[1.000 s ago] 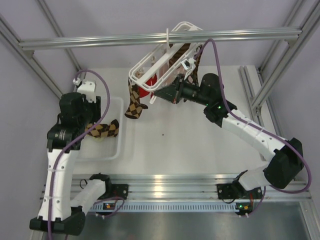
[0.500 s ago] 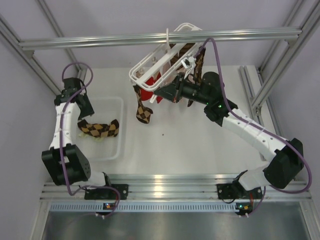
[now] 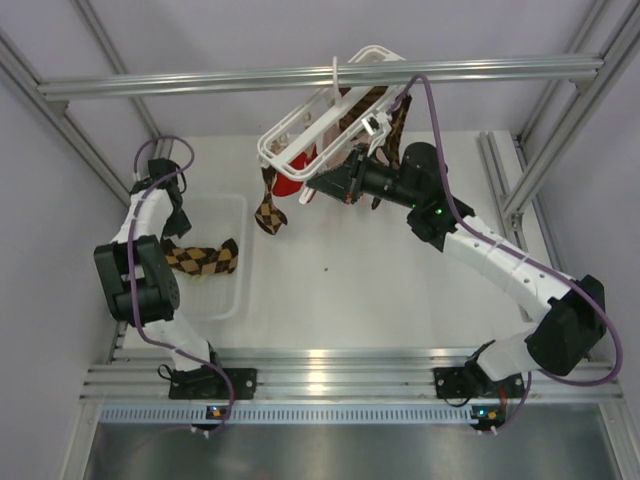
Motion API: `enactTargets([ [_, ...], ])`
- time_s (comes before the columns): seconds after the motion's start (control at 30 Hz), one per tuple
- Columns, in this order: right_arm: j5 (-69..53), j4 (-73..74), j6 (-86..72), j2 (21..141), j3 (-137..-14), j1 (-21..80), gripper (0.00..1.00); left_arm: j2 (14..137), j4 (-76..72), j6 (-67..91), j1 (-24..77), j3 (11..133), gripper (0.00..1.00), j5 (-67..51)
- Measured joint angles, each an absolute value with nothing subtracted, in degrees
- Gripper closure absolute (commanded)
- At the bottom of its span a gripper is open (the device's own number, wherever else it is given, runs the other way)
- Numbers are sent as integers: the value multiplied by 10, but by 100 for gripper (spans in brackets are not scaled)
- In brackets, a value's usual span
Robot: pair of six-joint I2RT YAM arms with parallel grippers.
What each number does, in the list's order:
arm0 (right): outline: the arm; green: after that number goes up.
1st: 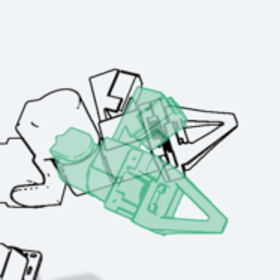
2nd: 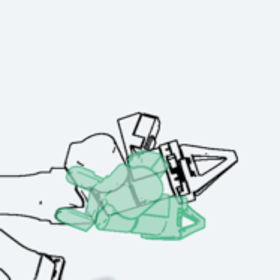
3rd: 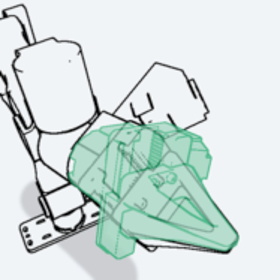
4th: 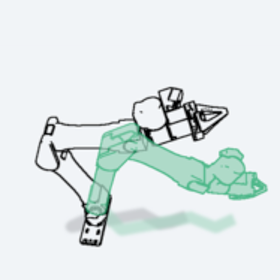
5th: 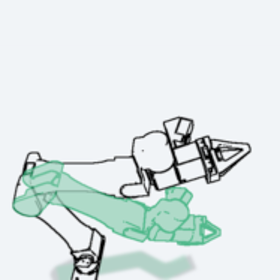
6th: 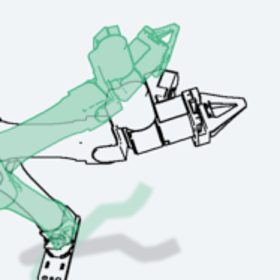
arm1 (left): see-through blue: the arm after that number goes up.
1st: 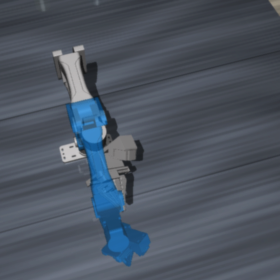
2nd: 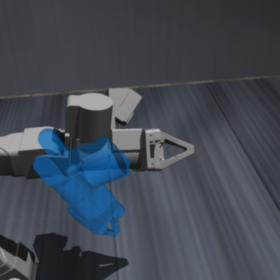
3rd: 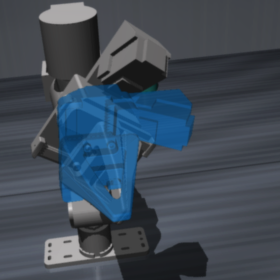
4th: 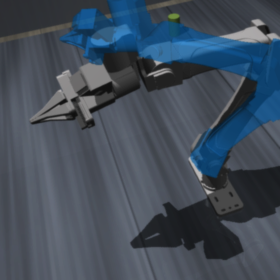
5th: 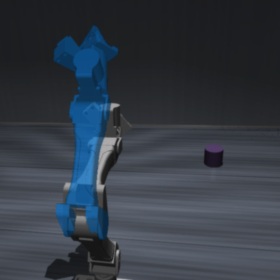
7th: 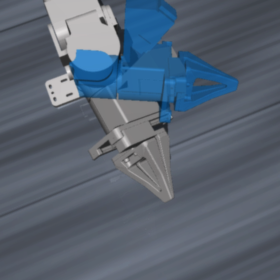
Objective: Clip the socks to the hanger
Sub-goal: Pick up the sock from the bin.
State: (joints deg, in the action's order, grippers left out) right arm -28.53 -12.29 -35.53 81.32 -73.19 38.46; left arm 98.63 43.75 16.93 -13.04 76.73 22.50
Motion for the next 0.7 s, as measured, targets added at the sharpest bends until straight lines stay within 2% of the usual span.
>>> enactTargets([
  [0.27,-283,-123,-348,817,-732,385,100,1061,419,181,-130,771,50,250],
  [0.5,-280,-118,-344,819,-732,384,100,1103,410,195,-130,771,62,273],
  [0.6,-280,-115,-344,819,-732,384,100,1116,400,194,-129,771,71,275],
  [0.63,-279,-113,-343,819,-732,384,100,1116,396,194,-129,772,82,271],
  [0.7,-279,-110,-340,819,-732,383,100,1116,385,192,-129,772,90,257],
])
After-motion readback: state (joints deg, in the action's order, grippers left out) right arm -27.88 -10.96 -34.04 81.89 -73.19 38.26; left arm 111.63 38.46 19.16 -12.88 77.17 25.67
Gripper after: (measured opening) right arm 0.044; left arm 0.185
